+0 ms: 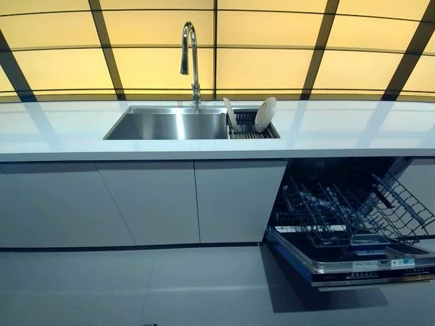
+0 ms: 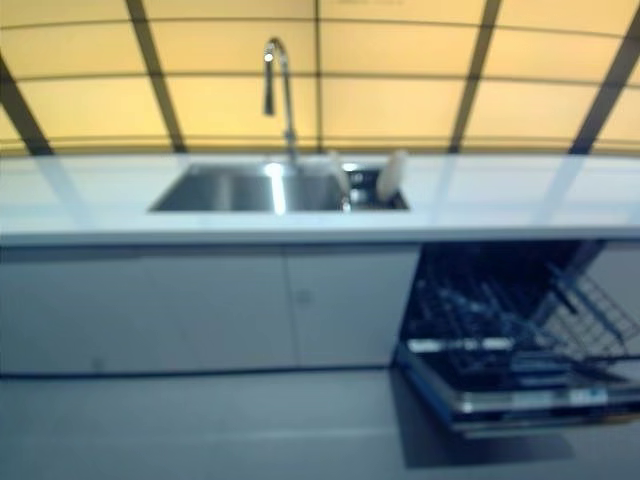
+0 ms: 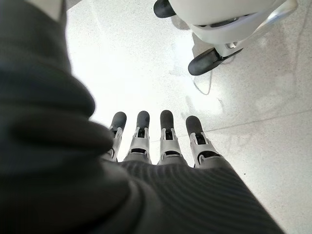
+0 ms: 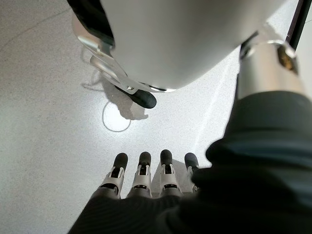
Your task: Take plates into dishwasher
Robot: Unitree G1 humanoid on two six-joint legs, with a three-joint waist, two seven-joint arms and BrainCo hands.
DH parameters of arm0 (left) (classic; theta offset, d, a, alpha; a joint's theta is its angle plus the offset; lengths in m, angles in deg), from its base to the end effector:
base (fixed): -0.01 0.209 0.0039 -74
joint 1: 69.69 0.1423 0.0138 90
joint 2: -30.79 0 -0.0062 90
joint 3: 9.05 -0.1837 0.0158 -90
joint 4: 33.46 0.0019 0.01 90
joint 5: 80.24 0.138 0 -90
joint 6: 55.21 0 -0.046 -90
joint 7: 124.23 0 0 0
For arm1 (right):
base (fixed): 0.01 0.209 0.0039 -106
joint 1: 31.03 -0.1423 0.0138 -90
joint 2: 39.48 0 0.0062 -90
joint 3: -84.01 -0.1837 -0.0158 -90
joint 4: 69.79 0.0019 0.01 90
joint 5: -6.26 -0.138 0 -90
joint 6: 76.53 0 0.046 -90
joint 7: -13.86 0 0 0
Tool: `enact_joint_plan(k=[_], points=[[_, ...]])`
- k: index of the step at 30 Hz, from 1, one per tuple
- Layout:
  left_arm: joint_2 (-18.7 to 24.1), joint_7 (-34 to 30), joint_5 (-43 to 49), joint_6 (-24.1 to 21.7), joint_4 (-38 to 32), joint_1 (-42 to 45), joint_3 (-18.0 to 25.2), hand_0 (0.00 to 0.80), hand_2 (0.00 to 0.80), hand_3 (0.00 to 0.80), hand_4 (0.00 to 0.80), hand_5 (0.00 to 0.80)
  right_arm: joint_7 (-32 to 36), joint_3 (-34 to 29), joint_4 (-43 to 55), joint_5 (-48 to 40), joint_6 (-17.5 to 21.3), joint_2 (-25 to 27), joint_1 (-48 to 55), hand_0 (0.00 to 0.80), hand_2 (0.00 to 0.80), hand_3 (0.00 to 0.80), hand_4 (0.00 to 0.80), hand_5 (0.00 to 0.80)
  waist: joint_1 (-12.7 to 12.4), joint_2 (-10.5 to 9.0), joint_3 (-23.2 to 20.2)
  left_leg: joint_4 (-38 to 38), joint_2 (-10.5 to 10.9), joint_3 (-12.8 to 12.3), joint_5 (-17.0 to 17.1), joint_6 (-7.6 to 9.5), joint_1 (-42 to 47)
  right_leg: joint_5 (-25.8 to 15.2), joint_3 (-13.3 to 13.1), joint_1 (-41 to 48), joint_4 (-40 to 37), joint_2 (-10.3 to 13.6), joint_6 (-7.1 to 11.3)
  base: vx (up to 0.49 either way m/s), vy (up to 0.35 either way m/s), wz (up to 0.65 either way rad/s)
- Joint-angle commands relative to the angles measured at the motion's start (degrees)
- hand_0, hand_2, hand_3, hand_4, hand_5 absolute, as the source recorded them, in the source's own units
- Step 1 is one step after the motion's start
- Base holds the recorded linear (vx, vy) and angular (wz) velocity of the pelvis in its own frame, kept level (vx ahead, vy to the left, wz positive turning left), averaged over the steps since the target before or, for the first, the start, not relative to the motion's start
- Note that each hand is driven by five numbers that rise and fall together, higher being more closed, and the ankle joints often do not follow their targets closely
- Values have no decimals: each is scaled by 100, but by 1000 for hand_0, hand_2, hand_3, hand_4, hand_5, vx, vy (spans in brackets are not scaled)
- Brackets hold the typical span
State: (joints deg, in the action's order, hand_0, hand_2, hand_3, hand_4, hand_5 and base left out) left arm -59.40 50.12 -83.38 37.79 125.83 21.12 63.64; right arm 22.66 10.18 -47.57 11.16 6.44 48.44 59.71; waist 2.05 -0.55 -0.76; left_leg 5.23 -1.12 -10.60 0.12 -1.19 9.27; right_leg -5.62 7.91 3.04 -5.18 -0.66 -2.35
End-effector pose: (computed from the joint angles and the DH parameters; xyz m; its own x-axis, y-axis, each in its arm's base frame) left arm 0.0653 0.2267 -0.1159 0.2504 0.0777 -0.9650 0.2740 0.9503 0.1476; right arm 0.0678 -0.2164 -0.1176 0.1856 -0.0319 -0.9821 -0.3865 0.9166 -0.1028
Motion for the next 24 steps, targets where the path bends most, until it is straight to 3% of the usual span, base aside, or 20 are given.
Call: enact_joint_plan(k=[1,24], points=[[-205,190,-16,-207,334,-408,71,0,0,0,0,0,-55,98,-541,-48,0,-6,-294,0,0,0,0,0,-6,-13,178,-23,498,344,-572,506,-58,898,104,591,18,-208,285,0,0,0],[-243,166,-41,-176,376,-379,102,0,0,0,0,0,-68,90,-568,-83,139,-14,-278,0,0,0,0,0,-13,-23,241,-23,514,361,-583,527,0,948,98,612,100,-197,273,3,6,0]])
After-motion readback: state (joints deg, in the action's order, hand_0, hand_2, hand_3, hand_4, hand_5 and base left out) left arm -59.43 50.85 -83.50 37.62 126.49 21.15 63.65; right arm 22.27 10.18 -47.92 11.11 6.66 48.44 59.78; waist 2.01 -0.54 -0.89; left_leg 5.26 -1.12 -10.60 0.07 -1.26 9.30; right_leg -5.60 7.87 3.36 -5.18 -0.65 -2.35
